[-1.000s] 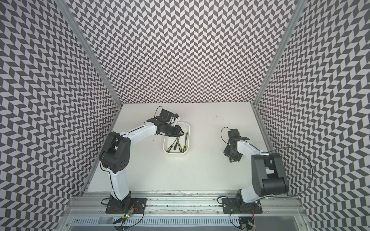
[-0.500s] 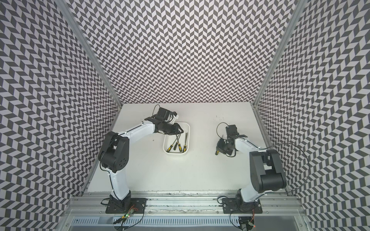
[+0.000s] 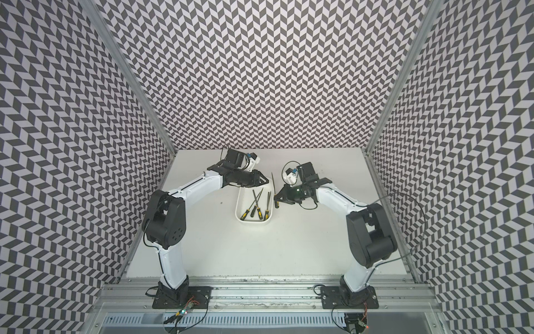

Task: Put the file tool into the storage box
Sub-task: Pick up the file tool from the center of the board.

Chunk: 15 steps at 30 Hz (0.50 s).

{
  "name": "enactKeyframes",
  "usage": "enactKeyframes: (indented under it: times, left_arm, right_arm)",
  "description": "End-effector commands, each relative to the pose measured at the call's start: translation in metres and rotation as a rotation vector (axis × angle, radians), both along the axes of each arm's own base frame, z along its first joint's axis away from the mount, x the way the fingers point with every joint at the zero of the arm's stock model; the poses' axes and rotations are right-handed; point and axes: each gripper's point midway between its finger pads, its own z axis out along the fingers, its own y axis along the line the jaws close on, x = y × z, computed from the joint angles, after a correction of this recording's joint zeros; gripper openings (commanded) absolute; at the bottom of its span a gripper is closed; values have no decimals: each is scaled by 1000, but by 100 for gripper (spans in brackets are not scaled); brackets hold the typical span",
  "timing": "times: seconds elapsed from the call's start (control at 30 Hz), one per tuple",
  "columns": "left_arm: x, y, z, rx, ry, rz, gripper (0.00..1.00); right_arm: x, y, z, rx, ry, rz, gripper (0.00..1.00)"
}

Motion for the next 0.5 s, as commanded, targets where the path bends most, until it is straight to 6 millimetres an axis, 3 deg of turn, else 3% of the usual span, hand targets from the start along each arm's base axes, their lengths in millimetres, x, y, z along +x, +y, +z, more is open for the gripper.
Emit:
enactKeyframes:
  times: [0.0,0.3,0.33,0.4,0.47]
  left_arm:
    - [-4,-7,-1,-25,6,-22,36]
    - [-7,-7,-1,-26,3,-23,35]
    - [-7,-7,-1,-26,3,-23,29]
    - [-6,-7,-1,-24,1,-25,6]
    - [-6,-7,-1,-17,-2,-27,0]
  right_arm:
    - [3,20,13,57,-49,73,0]
    - [14,29,15,65,-50,79,0]
    - [15,30,18,69,-56,81,0]
    - [17,32,22,74,-65,80,0]
    - [18,31,24,72,-71,75,6]
